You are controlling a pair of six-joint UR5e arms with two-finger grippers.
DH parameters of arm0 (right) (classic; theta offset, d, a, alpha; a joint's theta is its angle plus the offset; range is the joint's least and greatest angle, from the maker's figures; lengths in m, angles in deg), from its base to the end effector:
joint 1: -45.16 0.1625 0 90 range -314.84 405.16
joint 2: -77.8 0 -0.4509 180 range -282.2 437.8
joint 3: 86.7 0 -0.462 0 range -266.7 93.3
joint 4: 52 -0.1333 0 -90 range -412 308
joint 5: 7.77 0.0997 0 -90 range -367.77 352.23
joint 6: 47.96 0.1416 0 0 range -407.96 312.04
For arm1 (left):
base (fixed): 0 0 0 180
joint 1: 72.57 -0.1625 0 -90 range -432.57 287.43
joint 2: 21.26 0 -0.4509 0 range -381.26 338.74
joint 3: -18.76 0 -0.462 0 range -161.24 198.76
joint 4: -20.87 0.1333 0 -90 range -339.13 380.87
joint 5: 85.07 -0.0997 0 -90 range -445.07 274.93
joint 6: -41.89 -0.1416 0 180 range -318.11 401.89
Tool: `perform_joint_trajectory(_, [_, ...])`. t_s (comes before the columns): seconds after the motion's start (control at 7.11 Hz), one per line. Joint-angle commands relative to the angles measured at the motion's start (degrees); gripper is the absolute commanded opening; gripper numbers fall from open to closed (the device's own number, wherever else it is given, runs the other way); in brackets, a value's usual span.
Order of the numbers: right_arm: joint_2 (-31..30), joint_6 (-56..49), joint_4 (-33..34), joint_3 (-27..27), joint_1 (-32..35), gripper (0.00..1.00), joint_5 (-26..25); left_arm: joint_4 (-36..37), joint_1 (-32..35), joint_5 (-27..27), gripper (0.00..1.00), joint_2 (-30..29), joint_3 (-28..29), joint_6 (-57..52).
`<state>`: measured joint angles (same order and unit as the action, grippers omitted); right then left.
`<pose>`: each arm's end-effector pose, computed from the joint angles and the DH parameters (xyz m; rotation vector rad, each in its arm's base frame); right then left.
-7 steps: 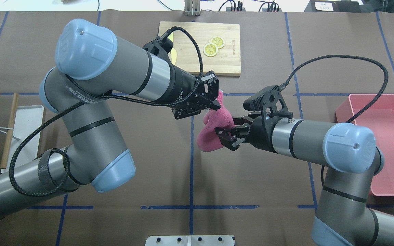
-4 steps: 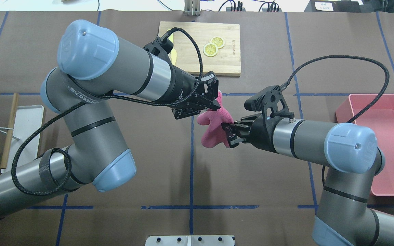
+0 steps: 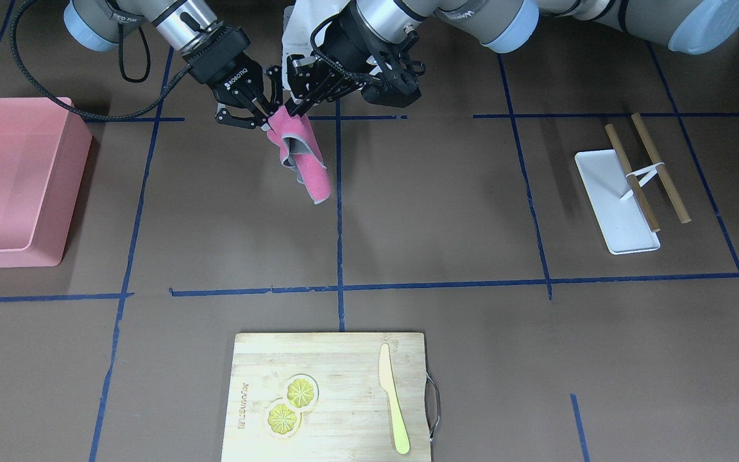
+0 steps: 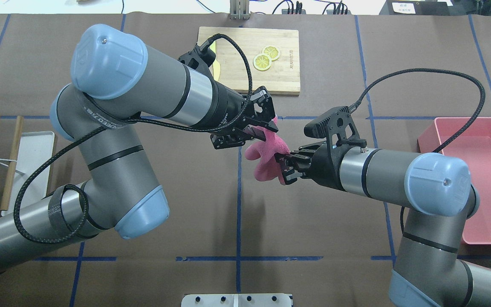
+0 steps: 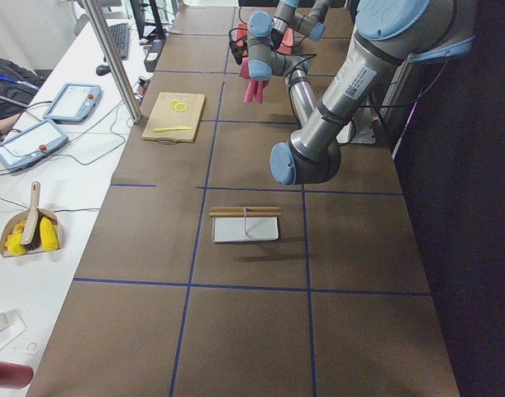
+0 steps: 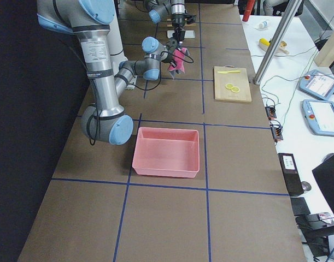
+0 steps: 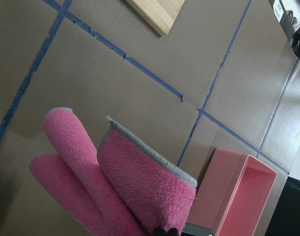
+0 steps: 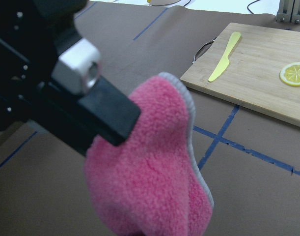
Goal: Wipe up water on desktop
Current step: 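Grasp the hanging cloth with the right gripper and release it from the left gripper, then carry the cloth with the right gripper toward the table while the left arm withdraws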
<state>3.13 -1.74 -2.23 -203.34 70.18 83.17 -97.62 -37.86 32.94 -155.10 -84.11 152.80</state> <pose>-0.5033 -0.3794 0.2088 0.8027 -1.1963 -0.2808 0.5364 -0.4528 0.0126 -0.2175 1.4953 -0.4182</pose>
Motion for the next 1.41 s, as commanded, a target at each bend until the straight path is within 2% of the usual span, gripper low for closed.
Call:
perform_joint_trajectory(0.0, [-0.48, 0.01, 0.42, -0.95, 0.37, 0.0, -0.05, 0.72, 1.4, 0.2, 1.0, 0.07, -1.19, -2.26])
perform_joint_trajectory(0.14, [-0.57, 0.01, 2.51, -1.91, 0.55, 0.0, -0.31, 1.25, 4.11, 1.77, 1.0, 0.51, -2.07, -2.36])
perform_joint_trajectory(0.28, [-0.66, 0.1, 6.62, -3.92, 1.07, 0.0, -1.01, 2.64, 8.92, 7.44, 1.0, 2.51, -2.77, -3.76])
perform_joint_trajectory(0.42, [-0.75, 0.1, 12.4, -6.81, 0.9, 0.0, -3.89, 2.74, 14.72, 13.59, 1.0, 6.1, -4.17, -7.6])
perform_joint_trajectory(0.56, [-0.4, 1.49, 18.99, -9.8, 0.81, 0.0, -4.18, 2.75, 19.65, 18.0, 1.0, 9.88, -5.4, -10.51])
perform_joint_trajectory(0.7, [0.12, 6.38, 27.15, -12.53, 0.72, 0.0, -3.84, 2.75, 23.52, 19.79, 1.0, 13.22, -7.24, -12.89])
perform_joint_trajectory(0.98, [0.65, 7.3, 44.1, -17.02, 0.72, 0.0, -3.05, 4.66, 27.5, 19.98, 1.0, 18.42, -12.42, -17.19])
perform_joint_trajectory(1.13, [3.09, 7.3, 50.54, -16.78, 0.81, 0.0, -0.34, 10.77, 29.17, 20.07, 1.0, 19.75, -15.58, -22.0])
perform_joint_trajectory(1.27, [3.64, 7.22, 52.17, -16.51, 1.68, 0.0, 2.12, 21.1, 31.28, 19.63, 1.0, 21.41, -19.87, -32.67])
